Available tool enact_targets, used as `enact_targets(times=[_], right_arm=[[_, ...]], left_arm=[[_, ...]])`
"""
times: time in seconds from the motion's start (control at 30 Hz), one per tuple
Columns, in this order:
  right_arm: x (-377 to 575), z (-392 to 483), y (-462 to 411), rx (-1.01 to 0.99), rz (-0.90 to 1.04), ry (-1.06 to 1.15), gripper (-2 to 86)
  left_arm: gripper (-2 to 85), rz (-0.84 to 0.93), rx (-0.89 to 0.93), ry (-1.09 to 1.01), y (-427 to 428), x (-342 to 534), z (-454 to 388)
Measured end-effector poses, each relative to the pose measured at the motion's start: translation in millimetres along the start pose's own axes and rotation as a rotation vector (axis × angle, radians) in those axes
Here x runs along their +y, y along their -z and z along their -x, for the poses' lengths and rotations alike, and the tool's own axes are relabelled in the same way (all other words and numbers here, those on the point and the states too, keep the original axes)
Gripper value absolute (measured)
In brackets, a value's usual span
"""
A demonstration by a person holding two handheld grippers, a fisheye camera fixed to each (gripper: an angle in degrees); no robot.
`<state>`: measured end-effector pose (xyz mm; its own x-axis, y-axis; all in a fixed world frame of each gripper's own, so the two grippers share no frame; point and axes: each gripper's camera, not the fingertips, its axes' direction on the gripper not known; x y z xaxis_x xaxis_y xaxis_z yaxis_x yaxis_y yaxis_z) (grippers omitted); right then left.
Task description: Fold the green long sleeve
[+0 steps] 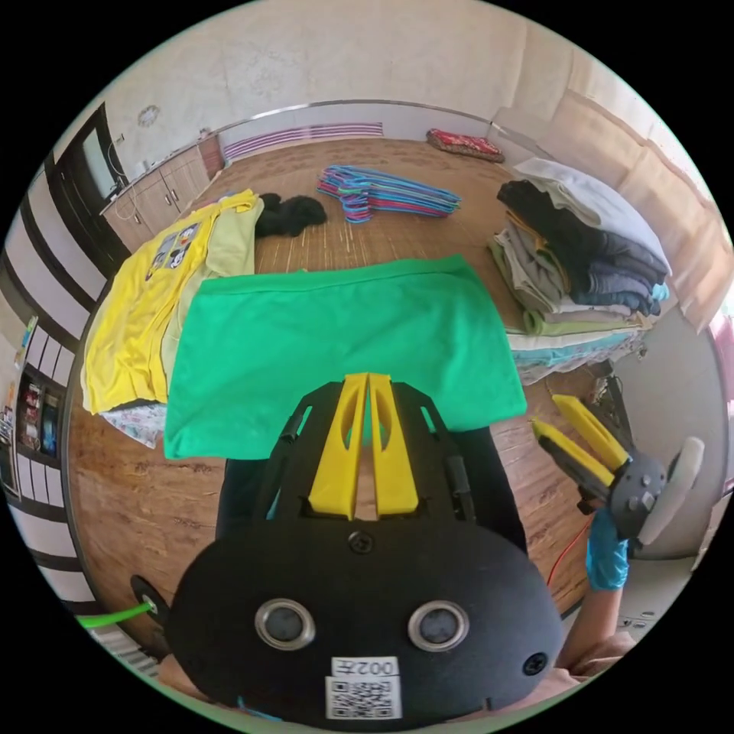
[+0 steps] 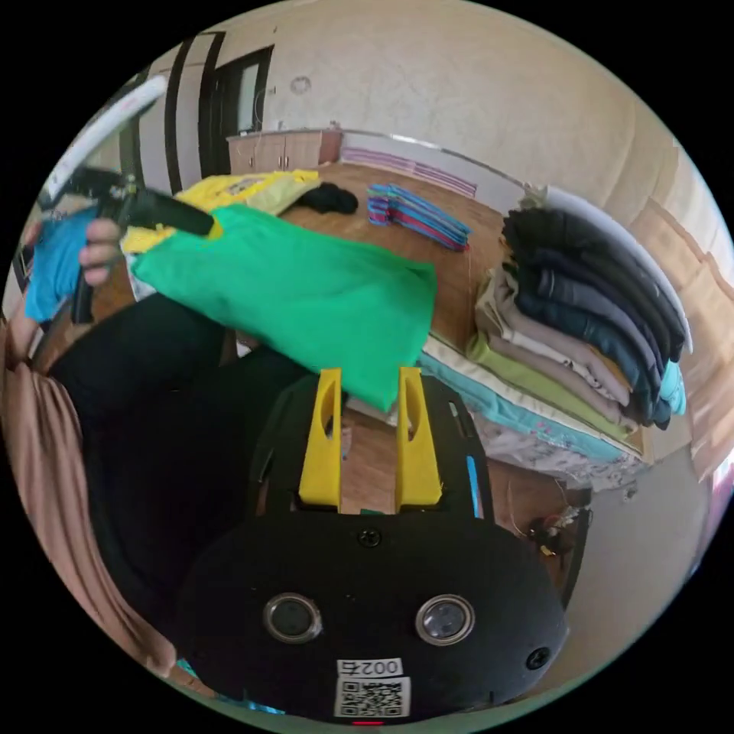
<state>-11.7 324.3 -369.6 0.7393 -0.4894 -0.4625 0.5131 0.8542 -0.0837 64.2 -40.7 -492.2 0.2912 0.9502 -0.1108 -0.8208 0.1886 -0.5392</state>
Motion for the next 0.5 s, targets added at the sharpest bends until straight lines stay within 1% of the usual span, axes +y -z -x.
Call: enact_targets(times=[0.07,0.17,0.3,0.5], right_arm=[[9.3,5.9,-20.1,0.097,0.051,0.031,15.0],[13.9,18.8,-42.7,0.168,0.07,0.09,17.8],[8.3,31.7,-71.2,0.248,0.113,0.109,18.3],[-3.5,40.9,-103.0,0.31,0.087,0.088,17.2]], left_arm=[[-1.0,-0.041,-0.01,0.001,-2.4,-2.5,2.2],[-1.0,-0.06,-0.03,-0.003,-8.1,-8.2,3.6],[-1.0,-0.08,-0.074,0.009,-11.6,-16.7,2.7],[-1.0,-0.101,-0.073,-0.01,-16.8,-24.4,2.8]])
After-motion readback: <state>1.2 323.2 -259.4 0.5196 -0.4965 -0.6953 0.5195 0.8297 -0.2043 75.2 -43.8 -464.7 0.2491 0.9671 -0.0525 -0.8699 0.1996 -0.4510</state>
